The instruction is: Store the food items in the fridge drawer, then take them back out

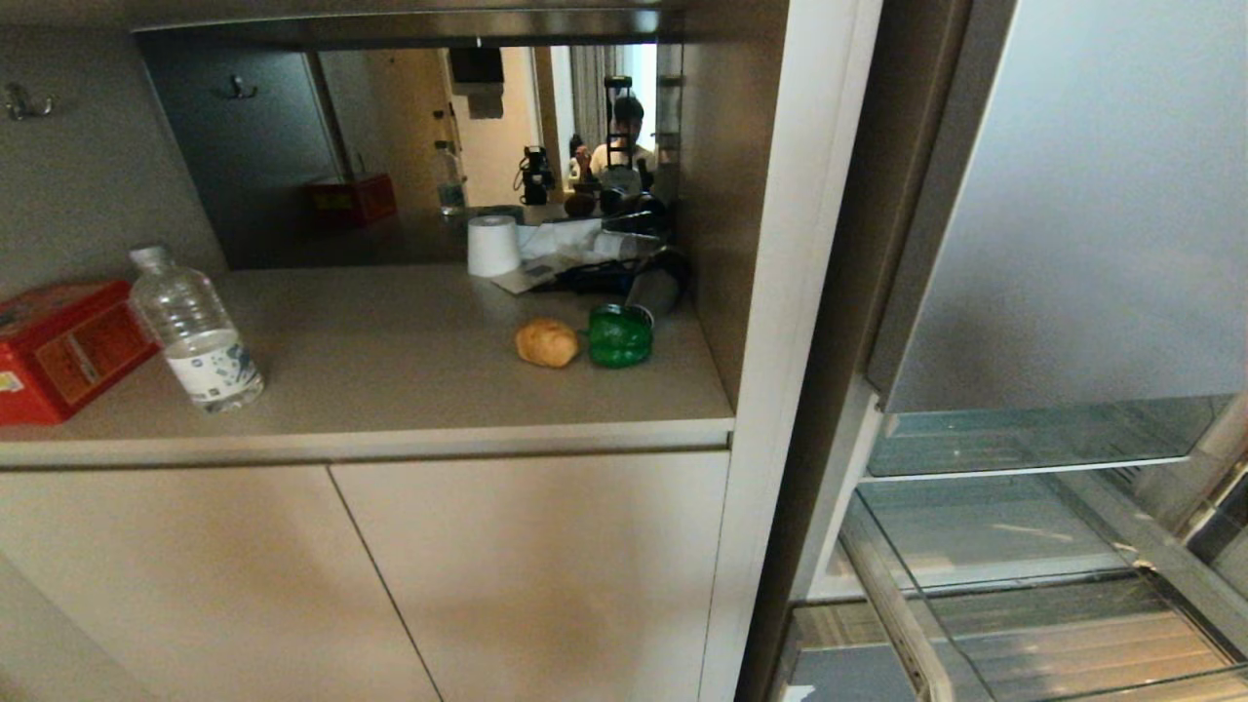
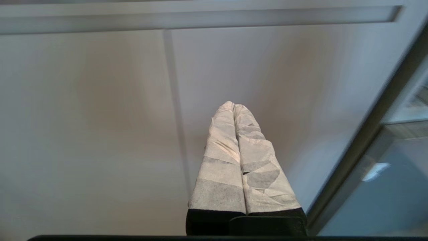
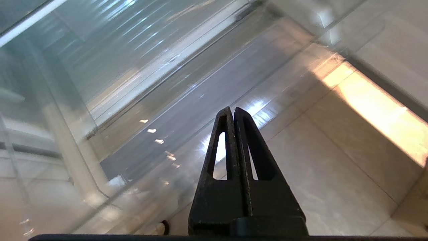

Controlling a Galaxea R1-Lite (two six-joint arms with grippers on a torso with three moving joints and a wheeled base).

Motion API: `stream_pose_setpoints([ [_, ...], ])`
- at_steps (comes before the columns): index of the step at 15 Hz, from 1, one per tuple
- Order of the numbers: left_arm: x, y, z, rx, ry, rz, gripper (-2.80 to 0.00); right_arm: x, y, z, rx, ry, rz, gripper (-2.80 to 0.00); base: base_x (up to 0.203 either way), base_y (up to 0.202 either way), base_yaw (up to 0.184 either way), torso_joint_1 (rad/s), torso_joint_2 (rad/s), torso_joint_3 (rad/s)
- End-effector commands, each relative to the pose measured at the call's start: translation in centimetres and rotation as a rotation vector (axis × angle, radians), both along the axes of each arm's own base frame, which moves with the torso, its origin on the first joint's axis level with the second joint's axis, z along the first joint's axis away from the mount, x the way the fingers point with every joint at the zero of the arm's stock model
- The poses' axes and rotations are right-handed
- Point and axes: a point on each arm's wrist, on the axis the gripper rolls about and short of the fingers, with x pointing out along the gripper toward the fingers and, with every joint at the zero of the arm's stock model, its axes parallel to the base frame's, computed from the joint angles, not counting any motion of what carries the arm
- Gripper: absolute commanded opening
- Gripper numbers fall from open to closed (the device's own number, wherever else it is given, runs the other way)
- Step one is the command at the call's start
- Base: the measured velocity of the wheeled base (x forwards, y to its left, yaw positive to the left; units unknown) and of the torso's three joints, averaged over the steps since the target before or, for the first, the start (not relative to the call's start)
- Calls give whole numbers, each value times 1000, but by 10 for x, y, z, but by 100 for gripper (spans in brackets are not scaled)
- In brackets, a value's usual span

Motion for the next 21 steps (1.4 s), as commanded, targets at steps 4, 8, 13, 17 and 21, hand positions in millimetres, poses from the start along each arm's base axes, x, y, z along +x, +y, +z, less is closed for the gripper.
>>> stream_pose_setpoints([
  [4, 0, 0, 0, 0, 0, 0, -280, -1, 2, -10, 54, 28, 29, -280, 3, 6, -177, 3, 2, 1],
  [8, 0, 0, 0, 0, 0, 0, -280, 13, -11, -23, 173, 80, 83, -280, 2, 8, -176, 2, 3, 2],
  [13, 0, 0, 0, 0, 0, 0, -280, 53, -47, -62, 337, 162, 141, -280, -1, 0, -13, 1, 0, 0],
  [17, 0, 0, 0, 0, 0, 0, -280, 100, -66, -79, 363, 121, 297, -280, 0, 0, 0, 0, 0, 0],
  [21, 0, 0, 0, 0, 0, 0, -280, 137, -60, -84, 339, 113, 405, -280, 0, 0, 0, 0, 0, 0],
])
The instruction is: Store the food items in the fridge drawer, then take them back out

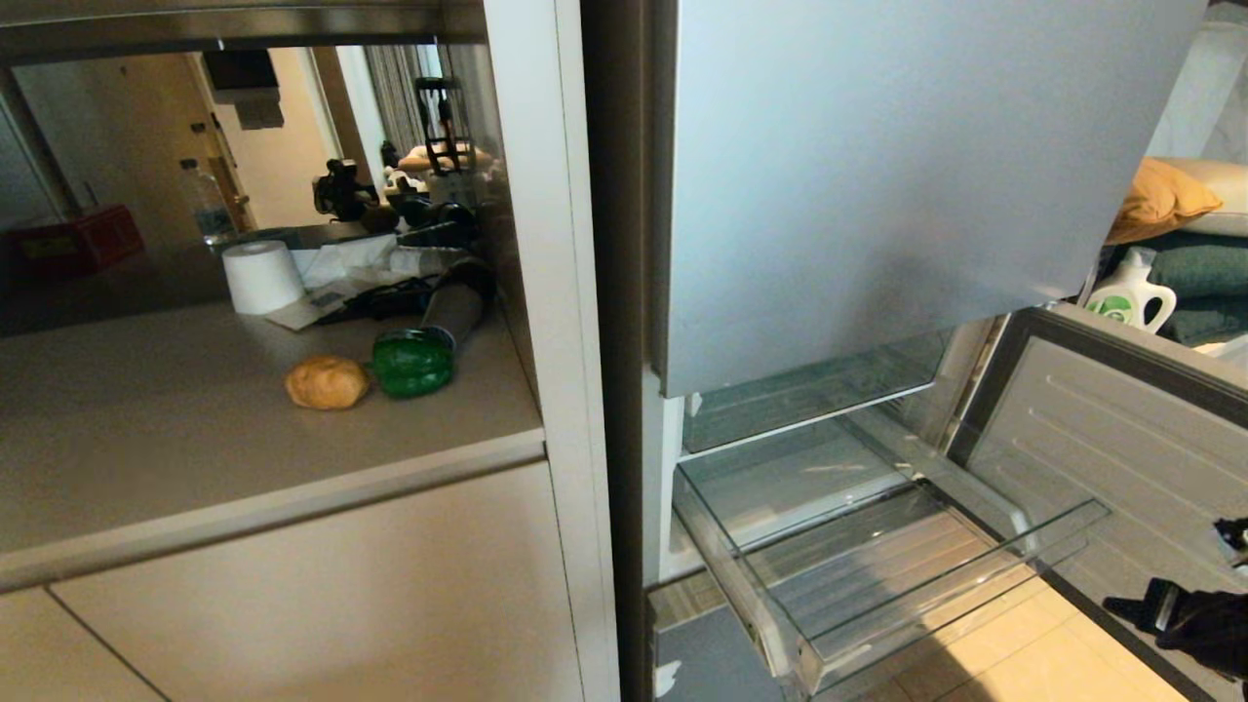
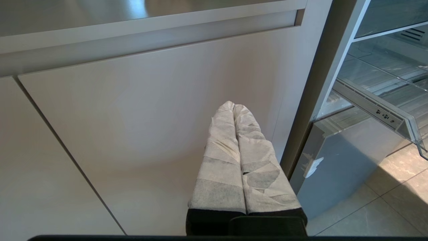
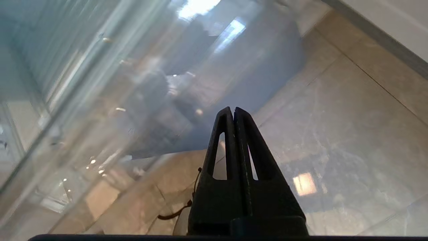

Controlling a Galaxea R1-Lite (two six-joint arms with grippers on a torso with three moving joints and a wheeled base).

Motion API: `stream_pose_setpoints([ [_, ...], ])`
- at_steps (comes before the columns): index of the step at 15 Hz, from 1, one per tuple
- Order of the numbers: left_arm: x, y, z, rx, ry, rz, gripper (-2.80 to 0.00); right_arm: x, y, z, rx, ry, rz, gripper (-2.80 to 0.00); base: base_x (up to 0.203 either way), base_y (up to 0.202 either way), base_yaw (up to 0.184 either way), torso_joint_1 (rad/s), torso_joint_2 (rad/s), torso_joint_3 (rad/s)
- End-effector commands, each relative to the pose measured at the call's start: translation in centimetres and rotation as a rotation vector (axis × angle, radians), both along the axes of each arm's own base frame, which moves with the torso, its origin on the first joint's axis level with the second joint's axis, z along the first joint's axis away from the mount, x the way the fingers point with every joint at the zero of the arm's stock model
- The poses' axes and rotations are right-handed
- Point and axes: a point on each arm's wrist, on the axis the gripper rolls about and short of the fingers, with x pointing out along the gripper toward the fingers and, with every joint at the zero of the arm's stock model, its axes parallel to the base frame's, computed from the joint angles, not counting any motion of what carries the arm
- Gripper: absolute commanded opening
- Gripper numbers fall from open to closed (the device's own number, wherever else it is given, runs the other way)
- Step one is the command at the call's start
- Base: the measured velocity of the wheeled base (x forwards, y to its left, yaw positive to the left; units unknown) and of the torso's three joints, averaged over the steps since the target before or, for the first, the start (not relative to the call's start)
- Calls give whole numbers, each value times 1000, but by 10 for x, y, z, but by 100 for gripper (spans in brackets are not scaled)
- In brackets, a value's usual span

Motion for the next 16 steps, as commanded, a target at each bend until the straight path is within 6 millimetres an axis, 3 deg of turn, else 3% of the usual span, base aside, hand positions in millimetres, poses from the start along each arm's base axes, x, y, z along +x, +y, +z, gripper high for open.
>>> stream_pose_setpoints([
  [1, 0, 0, 0, 0, 0, 0, -280, 17, 4, -8, 7, 1, 49, -280, 0, 0, 0, 0, 0, 0],
  [9, 0, 0, 0, 0, 0, 0, -280, 82, 36, -9, -28, -86, 239, -280, 0, 0, 0, 0, 0, 0],
  [13, 0, 0, 0, 0, 0, 0, -280, 135, 40, -11, -52, -181, 287, -280, 0, 0, 0, 0, 0, 0],
  [16, 0, 0, 0, 0, 0, 0, -280, 178, 51, -27, -57, -302, 313, -280, 0, 0, 0, 0, 0, 0],
])
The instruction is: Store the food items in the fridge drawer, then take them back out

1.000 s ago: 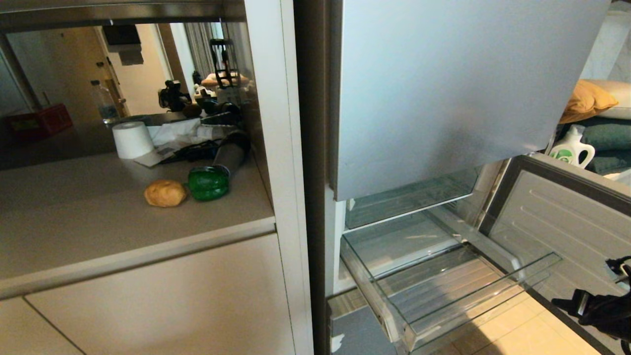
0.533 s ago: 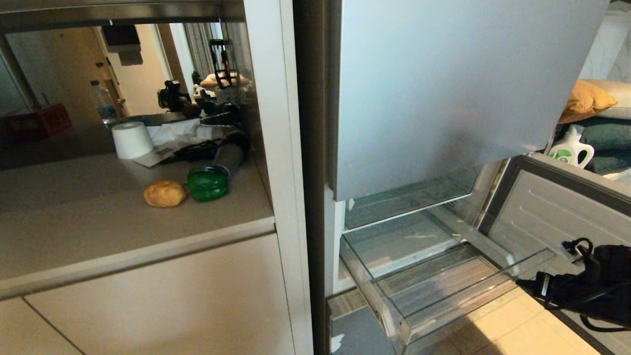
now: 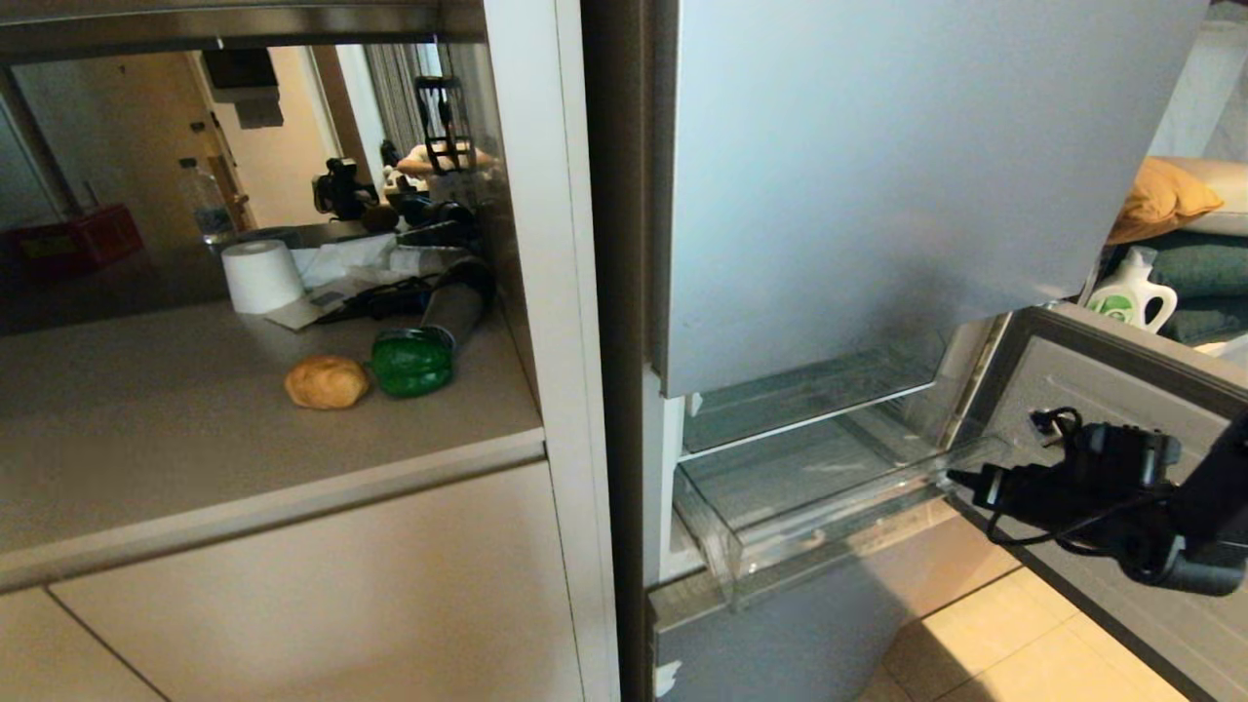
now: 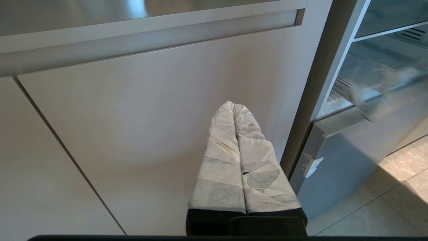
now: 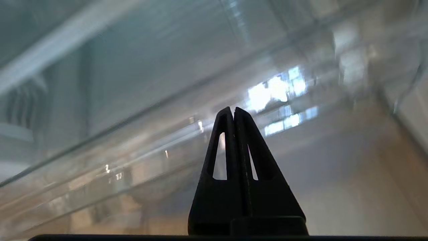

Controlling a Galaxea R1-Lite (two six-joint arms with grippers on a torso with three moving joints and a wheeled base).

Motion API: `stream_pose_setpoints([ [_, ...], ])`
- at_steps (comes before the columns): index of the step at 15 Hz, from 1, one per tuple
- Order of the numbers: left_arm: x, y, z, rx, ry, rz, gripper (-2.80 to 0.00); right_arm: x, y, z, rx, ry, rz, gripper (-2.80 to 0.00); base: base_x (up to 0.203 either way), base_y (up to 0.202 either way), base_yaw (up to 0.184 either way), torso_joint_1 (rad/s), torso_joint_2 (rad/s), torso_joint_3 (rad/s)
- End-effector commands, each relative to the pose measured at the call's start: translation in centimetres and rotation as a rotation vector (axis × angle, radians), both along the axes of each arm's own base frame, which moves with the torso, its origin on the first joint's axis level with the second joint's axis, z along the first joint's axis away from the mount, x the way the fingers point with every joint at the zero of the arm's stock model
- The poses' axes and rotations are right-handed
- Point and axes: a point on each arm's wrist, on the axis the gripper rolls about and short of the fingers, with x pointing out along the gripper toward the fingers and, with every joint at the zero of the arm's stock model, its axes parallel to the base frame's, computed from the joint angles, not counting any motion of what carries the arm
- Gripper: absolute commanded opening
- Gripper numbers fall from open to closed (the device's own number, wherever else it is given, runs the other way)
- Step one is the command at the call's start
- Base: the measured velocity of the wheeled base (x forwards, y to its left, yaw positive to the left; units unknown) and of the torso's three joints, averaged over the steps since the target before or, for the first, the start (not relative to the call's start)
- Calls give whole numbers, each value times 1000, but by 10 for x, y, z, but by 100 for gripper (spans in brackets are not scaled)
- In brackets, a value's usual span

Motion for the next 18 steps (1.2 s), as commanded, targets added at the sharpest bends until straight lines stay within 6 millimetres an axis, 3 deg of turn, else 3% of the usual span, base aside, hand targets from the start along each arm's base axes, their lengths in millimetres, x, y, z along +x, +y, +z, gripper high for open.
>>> stream_pose_setpoints([
  [1, 0, 0, 0, 0, 0, 0, -280, 26, 9, -24, 15, -46, 25, -280, 0, 0, 0, 0, 0, 0],
  [7, 0, 0, 0, 0, 0, 0, -280, 88, 41, -48, 105, -159, 43, -280, 0, 0, 0, 0, 0, 0],
  [10, 0, 0, 0, 0, 0, 0, -280, 93, 49, -48, 113, -164, 5, -280, 0, 0, 0, 0, 0, 0],
  [13, 0, 0, 0, 0, 0, 0, -280, 77, 49, -34, 105, -151, -29, -280, 0, 0, 0, 0, 0, 0],
  [15, 0, 0, 0, 0, 0, 0, -280, 50, 46, -9, 96, -156, -50, -280, 0, 0, 0, 0, 0, 0],
  [16, 0, 0, 0, 0, 0, 0, -280, 35, 42, 10, 89, -171, -63, -280, 0, 0, 0, 0, 0, 0],
  [18, 0, 0, 0, 0, 0, 0, -280, -4, 29, 78, 63, -278, -99, -280, 0, 0, 0, 0, 0, 0],
])
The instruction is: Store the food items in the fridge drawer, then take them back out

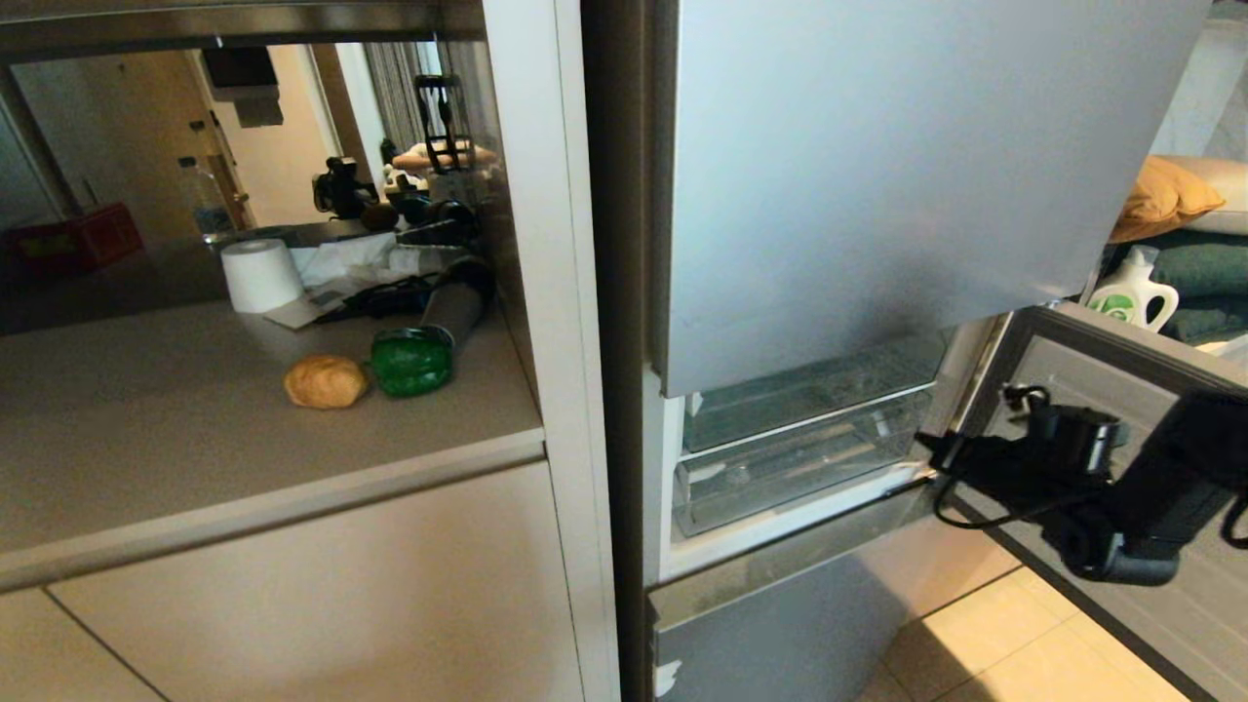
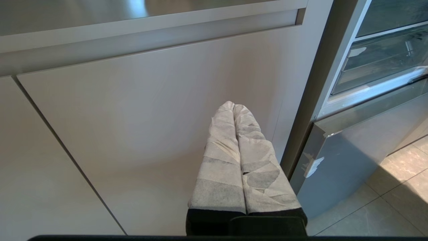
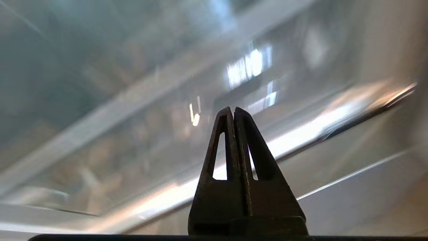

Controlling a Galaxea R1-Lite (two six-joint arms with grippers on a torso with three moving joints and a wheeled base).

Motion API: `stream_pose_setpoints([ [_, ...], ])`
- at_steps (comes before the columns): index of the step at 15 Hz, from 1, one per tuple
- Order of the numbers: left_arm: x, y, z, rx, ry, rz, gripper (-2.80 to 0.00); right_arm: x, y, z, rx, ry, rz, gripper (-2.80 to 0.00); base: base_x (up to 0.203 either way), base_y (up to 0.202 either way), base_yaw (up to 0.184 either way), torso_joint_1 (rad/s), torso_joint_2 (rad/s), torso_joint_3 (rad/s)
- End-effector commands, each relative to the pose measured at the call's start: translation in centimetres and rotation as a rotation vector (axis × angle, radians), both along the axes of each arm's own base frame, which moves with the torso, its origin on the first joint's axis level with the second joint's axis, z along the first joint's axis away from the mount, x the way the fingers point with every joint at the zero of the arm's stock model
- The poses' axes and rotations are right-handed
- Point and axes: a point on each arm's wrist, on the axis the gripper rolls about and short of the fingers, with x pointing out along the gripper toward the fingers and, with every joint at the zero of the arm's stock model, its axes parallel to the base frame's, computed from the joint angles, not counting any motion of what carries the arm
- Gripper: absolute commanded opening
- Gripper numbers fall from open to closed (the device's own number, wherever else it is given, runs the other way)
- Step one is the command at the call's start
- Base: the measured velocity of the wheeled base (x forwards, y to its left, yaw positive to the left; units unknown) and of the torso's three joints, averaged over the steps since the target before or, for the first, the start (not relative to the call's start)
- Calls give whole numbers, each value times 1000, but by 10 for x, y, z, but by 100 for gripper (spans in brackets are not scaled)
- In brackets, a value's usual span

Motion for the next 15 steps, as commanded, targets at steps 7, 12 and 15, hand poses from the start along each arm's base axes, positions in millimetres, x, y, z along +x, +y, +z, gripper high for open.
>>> stream_pose_setpoints([
  [7, 0, 0, 0, 0, 0, 0, -280, -211, -68, 214, -306, -383, -457, -280, 0, 0, 0, 0, 0, 0],
  [12, 0, 0, 0, 0, 0, 0, -280, -278, -113, 229, -417, -353, -849, -280, 0, 0, 0, 0, 0, 0],
  [15, 0, 0, 0, 0, 0, 0, -280, -308, -148, 227, -373, -236, -1036, -280, 0, 0, 0, 0, 0, 0],
])
